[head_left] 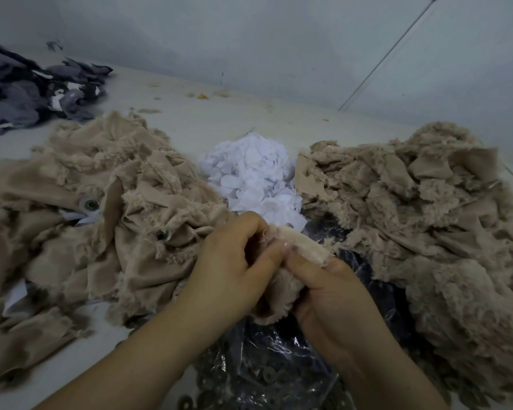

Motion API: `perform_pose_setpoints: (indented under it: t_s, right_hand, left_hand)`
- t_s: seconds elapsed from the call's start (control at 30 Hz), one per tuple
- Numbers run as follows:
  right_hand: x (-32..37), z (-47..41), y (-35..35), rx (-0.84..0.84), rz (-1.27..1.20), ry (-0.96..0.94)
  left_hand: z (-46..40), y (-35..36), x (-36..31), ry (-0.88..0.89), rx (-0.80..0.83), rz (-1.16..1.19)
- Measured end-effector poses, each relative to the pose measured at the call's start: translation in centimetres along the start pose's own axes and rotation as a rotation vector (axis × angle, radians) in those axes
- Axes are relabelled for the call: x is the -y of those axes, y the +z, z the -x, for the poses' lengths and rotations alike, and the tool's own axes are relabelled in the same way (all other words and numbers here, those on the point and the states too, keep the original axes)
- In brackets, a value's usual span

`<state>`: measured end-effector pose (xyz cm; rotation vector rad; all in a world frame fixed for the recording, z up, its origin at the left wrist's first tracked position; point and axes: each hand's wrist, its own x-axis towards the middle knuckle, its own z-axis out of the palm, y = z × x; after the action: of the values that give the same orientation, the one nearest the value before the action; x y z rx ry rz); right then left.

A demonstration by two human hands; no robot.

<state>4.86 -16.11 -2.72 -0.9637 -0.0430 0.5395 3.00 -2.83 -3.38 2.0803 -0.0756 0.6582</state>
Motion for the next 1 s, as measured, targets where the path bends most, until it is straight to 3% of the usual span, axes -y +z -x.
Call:
perform_pose_setpoints:
  t_s: [0.1,0.27,0.37,0.67,1.0]
  right_hand:
    - [-0.16,0.02,-0.07,-0.006,0.02,0.013]
    - [-0.1,-0.03,0.21,-0.012,-0.075,0.055]
    - [0.08,0.1,0.25,-0.021,-0.087,0.06]
    - [0.46,0.39,0.46,-0.082,-0.07,0.081]
    - [0.3,0.06,0.4,-0.172,-0.071,0.065]
  left_hand:
    - [-0.18,-0.04,0.26,-0.009,-0.039,0.058]
    - [-0.57,0.13,0.21,-0.256,-0.031,0.453]
    - [-0.53,0.23,0.1,-0.299,-0.036,0.572]
    - [0.08,-0.02,0.24,-0.174,0.013,0.327]
    - [-0.59,-0.09,0.28,-0.164,0.088,0.372]
